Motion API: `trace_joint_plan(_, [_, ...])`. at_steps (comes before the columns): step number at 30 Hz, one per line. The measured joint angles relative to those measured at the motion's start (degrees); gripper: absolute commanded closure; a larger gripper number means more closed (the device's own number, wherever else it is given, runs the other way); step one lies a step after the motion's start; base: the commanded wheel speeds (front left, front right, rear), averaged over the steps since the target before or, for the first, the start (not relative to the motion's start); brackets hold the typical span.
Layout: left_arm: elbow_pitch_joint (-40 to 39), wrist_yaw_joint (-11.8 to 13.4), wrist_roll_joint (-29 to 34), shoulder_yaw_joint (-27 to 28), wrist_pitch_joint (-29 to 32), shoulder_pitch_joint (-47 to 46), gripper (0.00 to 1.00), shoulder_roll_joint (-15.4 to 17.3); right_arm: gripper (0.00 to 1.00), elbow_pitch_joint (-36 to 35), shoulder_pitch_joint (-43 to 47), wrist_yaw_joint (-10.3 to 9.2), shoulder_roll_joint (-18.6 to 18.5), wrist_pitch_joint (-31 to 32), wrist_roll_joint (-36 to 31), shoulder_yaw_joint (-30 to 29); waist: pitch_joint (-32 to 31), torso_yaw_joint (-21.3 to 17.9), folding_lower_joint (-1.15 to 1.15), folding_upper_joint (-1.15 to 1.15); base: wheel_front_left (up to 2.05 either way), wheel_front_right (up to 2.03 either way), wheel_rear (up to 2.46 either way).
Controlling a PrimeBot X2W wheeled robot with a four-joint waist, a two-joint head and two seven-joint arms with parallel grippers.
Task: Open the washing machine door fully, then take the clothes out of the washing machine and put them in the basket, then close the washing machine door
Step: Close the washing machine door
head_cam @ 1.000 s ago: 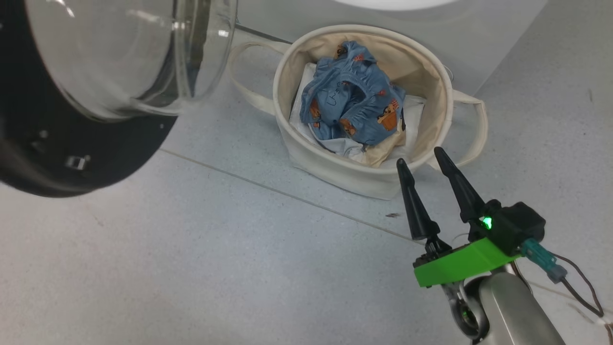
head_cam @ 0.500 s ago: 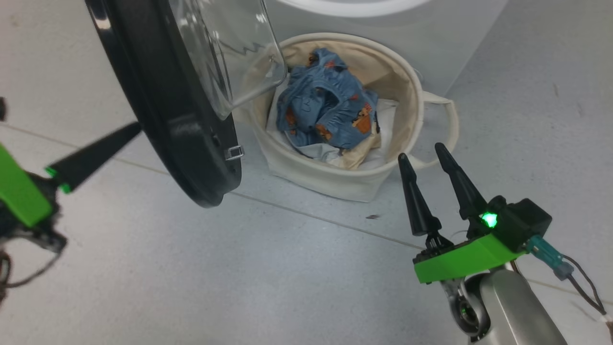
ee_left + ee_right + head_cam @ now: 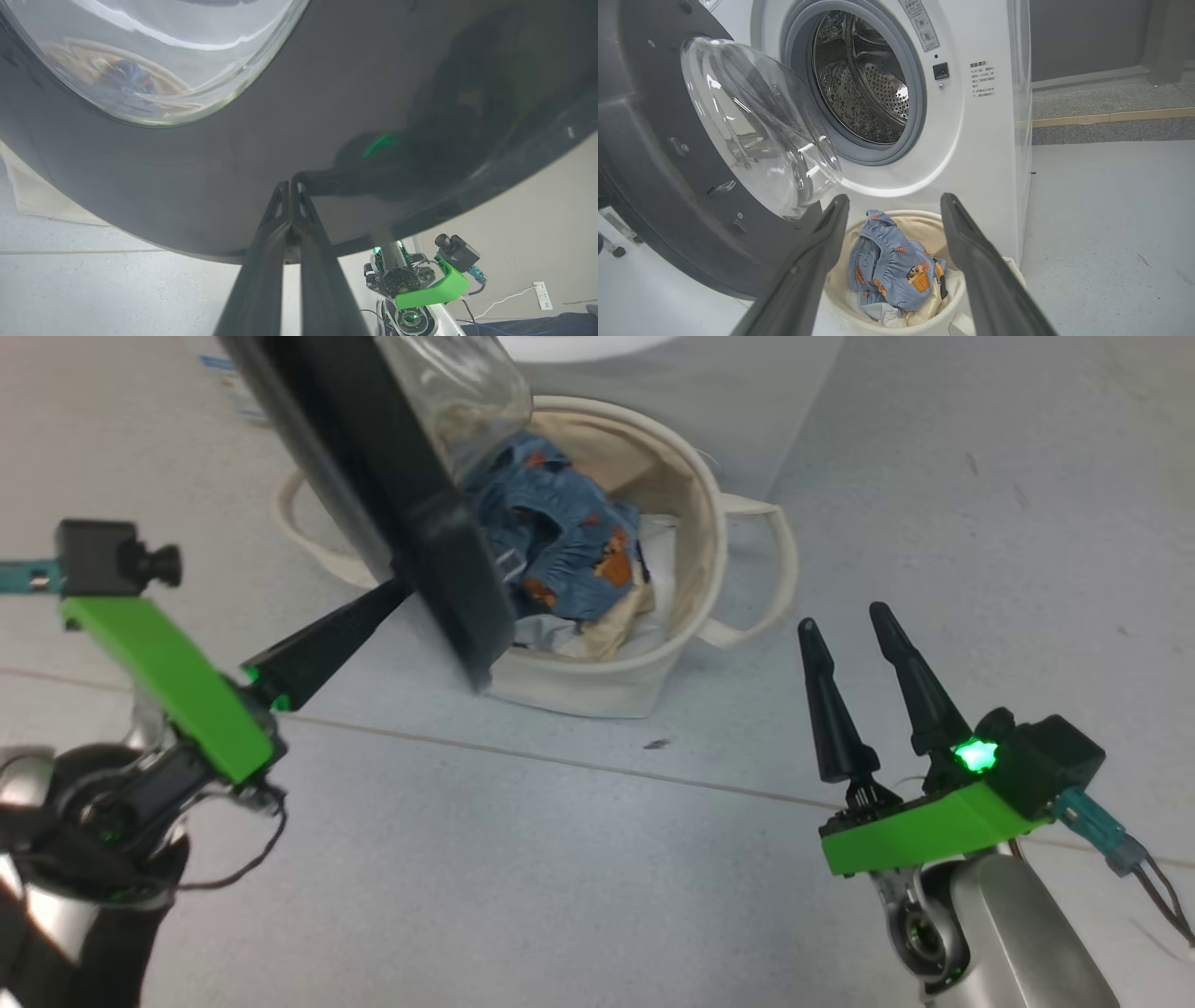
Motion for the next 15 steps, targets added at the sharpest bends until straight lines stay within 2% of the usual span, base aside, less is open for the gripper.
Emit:
trace_joint_plan(4, [1.8,-0.8,1.4,-1.6,-1.6,-1.9,1.0,-1.9,0.0,-0.1,-0.4,0.0,0.0,0.0,1.0,0.0,0.2,-2.0,0.0,0.0,0.0,0.0,0.0])
trace_joint_plan(15, [8.1,-3.0,7.4,-3.8,-8.4,-5.6,1.0,-3.9,0.0,-0.5,-0.4,0.0,0.0,0.0,2.3,-0.1,0.2,-7.0,0.0,0.0,0.0,0.0,0.0])
